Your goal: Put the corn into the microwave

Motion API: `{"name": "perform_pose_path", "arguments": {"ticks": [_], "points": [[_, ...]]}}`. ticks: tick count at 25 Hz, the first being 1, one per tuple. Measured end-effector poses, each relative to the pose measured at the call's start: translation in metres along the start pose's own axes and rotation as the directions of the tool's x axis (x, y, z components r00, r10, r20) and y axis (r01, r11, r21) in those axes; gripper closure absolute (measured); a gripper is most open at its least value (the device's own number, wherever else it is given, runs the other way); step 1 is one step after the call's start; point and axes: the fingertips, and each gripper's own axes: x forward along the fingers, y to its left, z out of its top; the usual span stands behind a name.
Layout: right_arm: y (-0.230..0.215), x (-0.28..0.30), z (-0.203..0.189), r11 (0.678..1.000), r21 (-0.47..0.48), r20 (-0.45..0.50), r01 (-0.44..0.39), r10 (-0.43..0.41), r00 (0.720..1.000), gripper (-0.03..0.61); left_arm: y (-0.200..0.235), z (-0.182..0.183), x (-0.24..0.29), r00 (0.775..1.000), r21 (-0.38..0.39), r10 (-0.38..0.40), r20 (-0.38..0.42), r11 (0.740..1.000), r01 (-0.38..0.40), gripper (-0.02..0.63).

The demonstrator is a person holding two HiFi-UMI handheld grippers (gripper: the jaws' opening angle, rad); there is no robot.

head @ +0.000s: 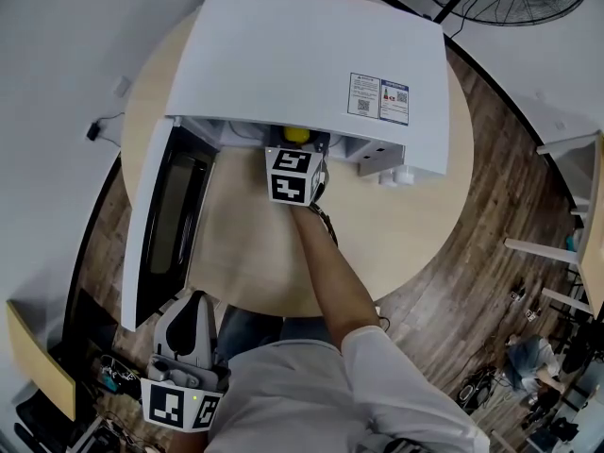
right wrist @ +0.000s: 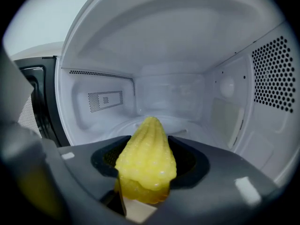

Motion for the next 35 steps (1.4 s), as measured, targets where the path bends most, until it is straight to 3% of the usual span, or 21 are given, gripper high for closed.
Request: {"name": "perform_pose_path", "arguments": {"ticks": [15,29,35], "points": [[0.002,0.004,-0.004,1.000,-0.015,-0.061,-0.002,0.001,0.998,0.321,-0.005,0.001,-0.002,1.000,-0.003,-0.010,0.009,1.000,0.010,0.614],[0.004,0.004,-0.014,0.995,-0.094,-0.102,0.041,-0.051,0.993,0.319,-0.007,0.005,-0.004,0.999,-0.008,-0.007,0.034,1.000,0.008,0.614],[0.007,0.003,-0.013,0.997,-0.081,-0.091,0.012,-0.020,0.996,0.308,-0.015,0.007,0.000,0.999,-0.008,-0.027,0.044,1.000,0.027,0.614]]}}
